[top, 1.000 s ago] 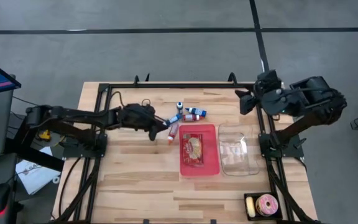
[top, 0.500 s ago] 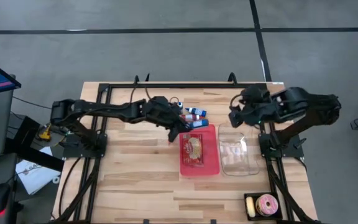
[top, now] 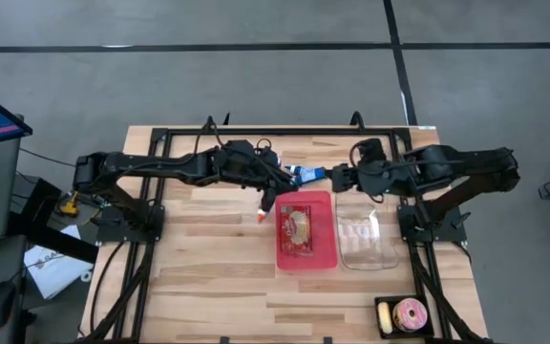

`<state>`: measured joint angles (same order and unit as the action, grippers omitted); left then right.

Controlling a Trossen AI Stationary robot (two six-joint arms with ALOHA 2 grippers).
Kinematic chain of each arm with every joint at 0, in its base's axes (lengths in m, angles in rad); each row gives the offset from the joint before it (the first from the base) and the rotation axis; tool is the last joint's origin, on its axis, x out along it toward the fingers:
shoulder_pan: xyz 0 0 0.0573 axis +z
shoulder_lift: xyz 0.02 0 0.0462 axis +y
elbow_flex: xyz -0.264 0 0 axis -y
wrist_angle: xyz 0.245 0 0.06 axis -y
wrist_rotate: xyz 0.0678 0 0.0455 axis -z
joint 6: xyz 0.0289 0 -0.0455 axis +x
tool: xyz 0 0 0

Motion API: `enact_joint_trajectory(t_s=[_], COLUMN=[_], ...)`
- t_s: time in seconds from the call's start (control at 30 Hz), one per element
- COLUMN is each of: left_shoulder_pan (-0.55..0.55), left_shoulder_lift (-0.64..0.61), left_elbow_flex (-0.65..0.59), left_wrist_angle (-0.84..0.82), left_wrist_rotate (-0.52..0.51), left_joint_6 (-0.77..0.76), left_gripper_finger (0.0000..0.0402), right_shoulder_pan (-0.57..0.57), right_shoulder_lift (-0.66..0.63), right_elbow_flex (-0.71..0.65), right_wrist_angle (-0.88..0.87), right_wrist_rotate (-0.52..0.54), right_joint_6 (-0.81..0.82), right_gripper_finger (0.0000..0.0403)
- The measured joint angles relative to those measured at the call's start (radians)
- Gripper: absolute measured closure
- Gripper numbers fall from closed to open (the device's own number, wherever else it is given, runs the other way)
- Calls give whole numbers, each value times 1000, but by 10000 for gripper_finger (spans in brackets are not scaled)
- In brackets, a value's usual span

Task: Pick & Place Food Item
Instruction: Put the bottom blue food coloring bottle into the transparent bin

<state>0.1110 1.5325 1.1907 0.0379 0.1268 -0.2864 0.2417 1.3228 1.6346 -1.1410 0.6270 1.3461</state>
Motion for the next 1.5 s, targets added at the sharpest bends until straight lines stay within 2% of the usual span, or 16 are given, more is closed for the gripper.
enact_joint_trajectory(t_s=[0.1, 0.23, 0.8, 1.1, 1.5], left_shoulder_pan=[-1, -3, -14, -34, -34], left_shoulder_lift=[-10, -25, -90, -90, -90], left_elbow_flex=[-1, -1, -2, -2, -2], left_wrist_angle=[-1, -5, 0, 7, 11], left_wrist_rotate=[-17, -22, -79, -95, -123], left_joint_6=[15, 20, 40, 39, 36], left_gripper_finger=[296, 296, 296, 296, 296], right_shoulder_pan=[-3, -8, -42, -79, -92], right_shoulder_lift=[0, 9, 43, 89, 90], right_elbow_flex=[-37, -54, -54, -53, -54], right_wrist_angle=[122, 195, 196, 328, 383], right_wrist_rotate=[-7, -26, -20, -25, -24], right_joint_6=[2, 15, 26, -49, -93], right_gripper_finger=[175, 175, 174, 174, 174])
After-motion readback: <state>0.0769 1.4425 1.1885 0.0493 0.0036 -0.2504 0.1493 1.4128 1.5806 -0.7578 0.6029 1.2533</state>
